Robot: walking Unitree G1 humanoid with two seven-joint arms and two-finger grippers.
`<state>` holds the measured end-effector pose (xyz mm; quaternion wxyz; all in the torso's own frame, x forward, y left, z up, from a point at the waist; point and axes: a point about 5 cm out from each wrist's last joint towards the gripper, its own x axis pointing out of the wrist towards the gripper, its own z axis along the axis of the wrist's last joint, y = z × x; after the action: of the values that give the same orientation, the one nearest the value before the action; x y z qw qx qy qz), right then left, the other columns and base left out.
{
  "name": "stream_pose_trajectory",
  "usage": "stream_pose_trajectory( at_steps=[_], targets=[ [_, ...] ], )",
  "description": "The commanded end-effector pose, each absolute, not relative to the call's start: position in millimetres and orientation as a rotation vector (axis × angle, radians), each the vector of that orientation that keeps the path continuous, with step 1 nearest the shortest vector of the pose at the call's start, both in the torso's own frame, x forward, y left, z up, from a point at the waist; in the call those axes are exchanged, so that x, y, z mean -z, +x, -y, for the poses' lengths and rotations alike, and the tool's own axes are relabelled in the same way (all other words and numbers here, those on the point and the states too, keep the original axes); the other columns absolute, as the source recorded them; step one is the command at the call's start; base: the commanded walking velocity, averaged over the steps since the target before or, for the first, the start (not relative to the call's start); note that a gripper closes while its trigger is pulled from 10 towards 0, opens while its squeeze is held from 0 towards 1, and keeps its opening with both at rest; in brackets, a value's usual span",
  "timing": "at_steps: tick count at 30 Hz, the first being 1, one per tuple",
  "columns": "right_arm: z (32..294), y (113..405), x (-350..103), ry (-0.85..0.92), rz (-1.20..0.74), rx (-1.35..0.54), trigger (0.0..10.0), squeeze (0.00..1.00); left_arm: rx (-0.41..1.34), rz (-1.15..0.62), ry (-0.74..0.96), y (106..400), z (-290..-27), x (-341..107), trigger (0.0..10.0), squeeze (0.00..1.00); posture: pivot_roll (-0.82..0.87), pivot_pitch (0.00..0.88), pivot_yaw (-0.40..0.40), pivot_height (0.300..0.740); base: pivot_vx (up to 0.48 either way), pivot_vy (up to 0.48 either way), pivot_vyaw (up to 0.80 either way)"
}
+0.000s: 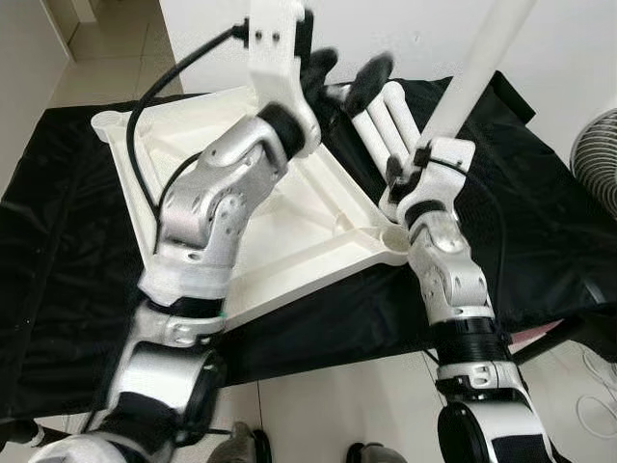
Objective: Building children table
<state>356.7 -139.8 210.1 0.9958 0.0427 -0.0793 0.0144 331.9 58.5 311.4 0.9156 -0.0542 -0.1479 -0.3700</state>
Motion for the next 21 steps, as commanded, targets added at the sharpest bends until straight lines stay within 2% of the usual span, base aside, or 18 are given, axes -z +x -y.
stream_pose_trajectory(
  at_steps=[1,3,8,13,21],
  targets=[
    [138.9,355.4,-216.1,0.084,0.178,-0.048,10.0,0.00,0.765,0.303,-0.075,332.2,-58.1,-309.4,10.0,0.00,-0.09,0.104,0.068,0.740,0.000,0.000,0.00],
    [138.7,352.6,-210.8,0.039,0.164,-0.091,10.0,0.00,0.756,0.244,0.026,332.7,-66.8,-288.2,10.0,0.00,-0.08,0.107,0.065,0.740,0.000,0.000,0.00],
    [138.6,351.7,-208.9,0.020,0.160,-0.104,10.0,0.00,0.776,0.221,0.052,330.1,-66.7,-279.7,10.0,0.00,-0.08,0.107,0.065,0.740,0.000,0.000,0.00],
    [140.0,349.5,-206.0,-0.019,0.145,-0.153,10.0,0.00,0.943,0.107,0.177,304.2,-48.5,-234.9,10.0,0.00,-0.08,0.113,0.057,0.740,0.000,0.000,0.00],
    [146.1,345.3,-197.8,-0.075,0.125,-0.186,10.0,0.00,1.093,0.064,0.192,276.1,-30.0,-216.0,10.0,0.00,-0.08,0.112,0.053,0.740,0.000,0.000,0.00]
  ],
)
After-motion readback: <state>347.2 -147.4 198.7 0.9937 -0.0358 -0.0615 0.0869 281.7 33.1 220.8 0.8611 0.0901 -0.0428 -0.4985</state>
